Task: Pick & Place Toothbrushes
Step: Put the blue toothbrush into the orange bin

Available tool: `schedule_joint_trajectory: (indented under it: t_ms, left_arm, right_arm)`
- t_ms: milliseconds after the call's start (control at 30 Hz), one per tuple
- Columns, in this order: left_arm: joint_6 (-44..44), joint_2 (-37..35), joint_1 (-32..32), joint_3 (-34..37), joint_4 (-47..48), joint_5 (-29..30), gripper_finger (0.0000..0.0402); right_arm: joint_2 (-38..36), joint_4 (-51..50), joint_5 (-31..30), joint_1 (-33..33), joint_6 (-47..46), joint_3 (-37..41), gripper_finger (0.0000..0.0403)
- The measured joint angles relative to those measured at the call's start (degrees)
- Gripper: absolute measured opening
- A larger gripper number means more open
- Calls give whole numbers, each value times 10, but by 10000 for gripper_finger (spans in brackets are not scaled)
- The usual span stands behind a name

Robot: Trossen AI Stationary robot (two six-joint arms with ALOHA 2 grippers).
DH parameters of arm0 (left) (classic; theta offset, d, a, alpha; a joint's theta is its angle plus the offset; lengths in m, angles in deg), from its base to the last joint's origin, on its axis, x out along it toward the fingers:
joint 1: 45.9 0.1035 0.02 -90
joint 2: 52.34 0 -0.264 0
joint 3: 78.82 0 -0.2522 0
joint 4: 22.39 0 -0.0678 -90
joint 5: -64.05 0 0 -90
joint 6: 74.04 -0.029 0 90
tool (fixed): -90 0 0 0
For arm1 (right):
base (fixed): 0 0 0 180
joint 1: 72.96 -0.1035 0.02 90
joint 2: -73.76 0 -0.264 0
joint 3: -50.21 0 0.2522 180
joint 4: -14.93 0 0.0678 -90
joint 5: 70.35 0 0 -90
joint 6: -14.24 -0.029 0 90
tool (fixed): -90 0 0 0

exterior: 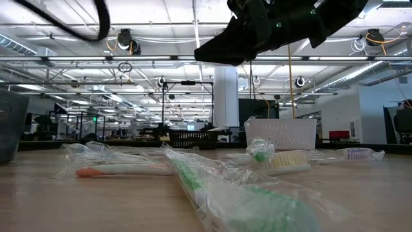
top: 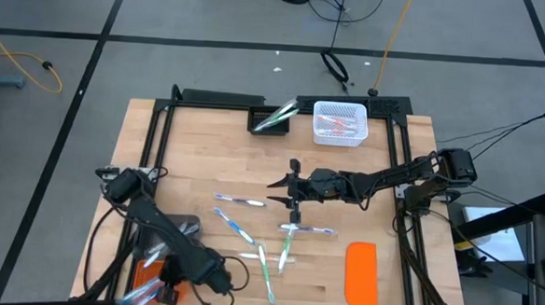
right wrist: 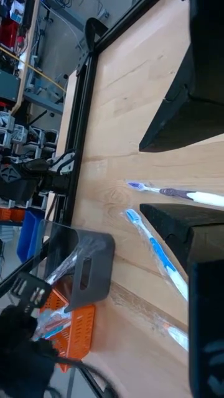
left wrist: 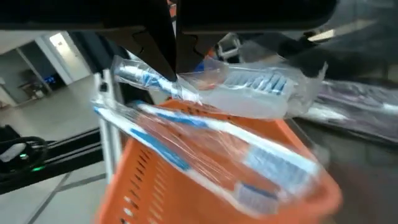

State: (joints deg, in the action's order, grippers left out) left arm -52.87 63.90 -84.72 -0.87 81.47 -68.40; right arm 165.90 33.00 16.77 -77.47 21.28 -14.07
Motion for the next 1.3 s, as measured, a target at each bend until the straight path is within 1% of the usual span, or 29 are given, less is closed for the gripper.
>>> schedule_joint_trajectory:
  t_ms: [167,367,467,600,700,900,1067,1200,1233,1300]
  left_arm:
    - [-17,17,4,9,-3,6,0]
    - [40,19,0,26,-2,5,9]
    - [51,19,-6,27,-11,6,18]
    - [56,19,-8,27,-51,11,23]
    - [30,19,-13,27,-72,10,20]
    - [63,19,-13,27,-77,25,2]
    - [53,19,-18,27,-66,-9,11]
    - [29,19,-26,27,-73,-57,3]
    - [29,19,-26,27,-74,-54,2]
    - [52,19,-27,27,-79,-29,8]
  right_arm:
    - [0,-7,1,-1,-4,0,134]
    - [0,-5,1,-1,-4,0,134]
    - [0,-2,1,-1,-4,0,134]
    - [0,-3,1,-1,-4,0,134]
    - [0,-3,0,-1,-4,0,134]
    - [0,-3,0,-1,-4,0,134]
    - [0,-3,0,-1,-4,0,134]
    - [0,-4,0,-1,-4,0,134]
    - [0,-4,0,-1,-4,0,134]
    - [0,-4,0,-1,-4,0,134]
